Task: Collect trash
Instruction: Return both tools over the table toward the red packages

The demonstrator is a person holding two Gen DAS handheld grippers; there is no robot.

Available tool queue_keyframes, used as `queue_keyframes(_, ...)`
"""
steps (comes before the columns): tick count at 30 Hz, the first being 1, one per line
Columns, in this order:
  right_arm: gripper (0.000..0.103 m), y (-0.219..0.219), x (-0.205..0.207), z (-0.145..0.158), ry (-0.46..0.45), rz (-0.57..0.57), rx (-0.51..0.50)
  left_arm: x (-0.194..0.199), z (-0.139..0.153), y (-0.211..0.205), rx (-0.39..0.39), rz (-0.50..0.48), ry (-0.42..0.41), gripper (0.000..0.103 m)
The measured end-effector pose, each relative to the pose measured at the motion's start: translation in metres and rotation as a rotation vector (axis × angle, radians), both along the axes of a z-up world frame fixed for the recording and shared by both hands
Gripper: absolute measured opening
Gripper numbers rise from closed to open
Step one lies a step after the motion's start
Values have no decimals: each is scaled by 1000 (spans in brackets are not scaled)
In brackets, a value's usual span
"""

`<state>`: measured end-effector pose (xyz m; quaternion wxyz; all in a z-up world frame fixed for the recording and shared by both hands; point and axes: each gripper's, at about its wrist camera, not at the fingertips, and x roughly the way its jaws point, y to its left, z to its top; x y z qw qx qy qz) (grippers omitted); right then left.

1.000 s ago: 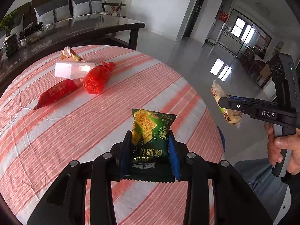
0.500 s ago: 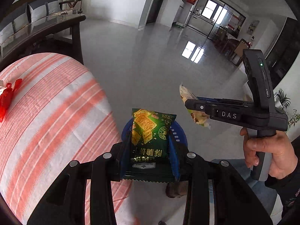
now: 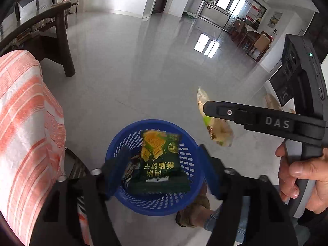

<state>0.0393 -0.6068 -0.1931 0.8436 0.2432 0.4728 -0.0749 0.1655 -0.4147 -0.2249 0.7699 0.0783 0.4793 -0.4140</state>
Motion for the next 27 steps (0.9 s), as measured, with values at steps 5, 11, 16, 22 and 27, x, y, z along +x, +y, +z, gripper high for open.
queue_keyframes(5,61,-8,-4,6,-13,-29,-15,-6,4,1,15,-15,-14,82)
queue_keyframes(11,80,15,-1,21,-54,-45,-108,-36,66,56,-39,-16,-148,96)
queue_keyframes(16,97,90,2,40,-107,75,-283,-44,85,154,64,122,-272,98)
queue_keyframes(22,98,231,30,56,-184,341,-285,0,64,288,205,451,-201,98)
queue_keyframes(27,98,322,94,41,-122,443,-280,45,55,356,229,615,-160,98)
